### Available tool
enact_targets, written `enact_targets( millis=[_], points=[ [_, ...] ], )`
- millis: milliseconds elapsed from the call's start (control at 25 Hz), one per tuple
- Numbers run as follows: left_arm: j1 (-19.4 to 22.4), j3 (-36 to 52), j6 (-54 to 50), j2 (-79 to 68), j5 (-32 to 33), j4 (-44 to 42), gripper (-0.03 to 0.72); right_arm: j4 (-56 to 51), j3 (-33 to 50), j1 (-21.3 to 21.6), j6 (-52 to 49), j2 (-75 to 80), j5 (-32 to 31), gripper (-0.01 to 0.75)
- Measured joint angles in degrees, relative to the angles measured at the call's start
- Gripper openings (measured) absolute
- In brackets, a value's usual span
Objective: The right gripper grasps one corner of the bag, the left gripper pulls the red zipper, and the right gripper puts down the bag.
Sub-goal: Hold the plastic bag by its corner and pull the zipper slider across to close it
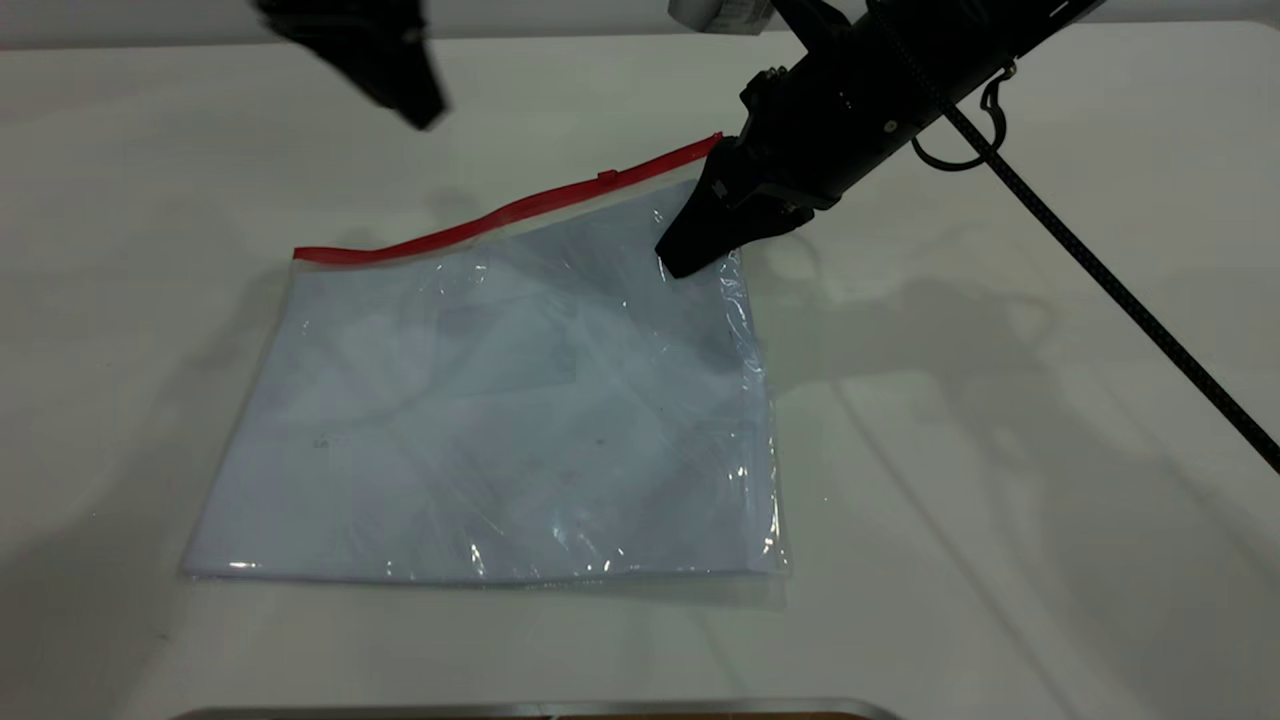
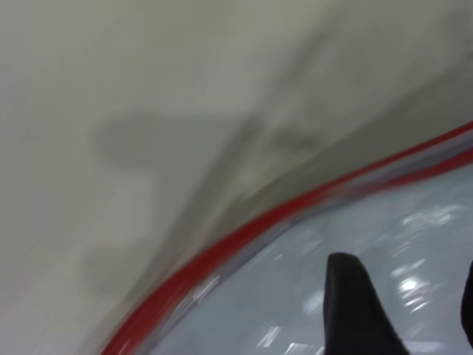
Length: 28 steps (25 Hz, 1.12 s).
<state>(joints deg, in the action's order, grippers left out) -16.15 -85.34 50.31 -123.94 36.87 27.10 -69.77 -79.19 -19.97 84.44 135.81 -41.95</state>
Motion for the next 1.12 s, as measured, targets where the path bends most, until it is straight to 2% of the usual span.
enact_targets(
  millis=[160, 240, 640, 1120],
  points=[
    [-0.1, -6.2, 15.5, -5.4, 9.1, 14.6, 0.419, -0.1, 0.0, 0.0, 0.6, 0.0, -0.6, 0.034],
    [-0.1, -8.4, 20.2, -7.9, 12.9, 18.2, 0.419, -0.1, 0.0, 0.0, 1.1, 0.0, -1.5, 0.034],
    [-0.1, -18.6, 24.5, -16.9, 21.7, 21.0, 0.419, -0.2, 0.0, 0.0, 2.3, 0.0, -4.0, 0.034],
    [-0.1, -19.5, 24.6, -19.3, 25.6, 21.7, 0.415, -1.1, 0.0, 0.0, 3.2, 0.0, -4.1, 0.034]
  ],
)
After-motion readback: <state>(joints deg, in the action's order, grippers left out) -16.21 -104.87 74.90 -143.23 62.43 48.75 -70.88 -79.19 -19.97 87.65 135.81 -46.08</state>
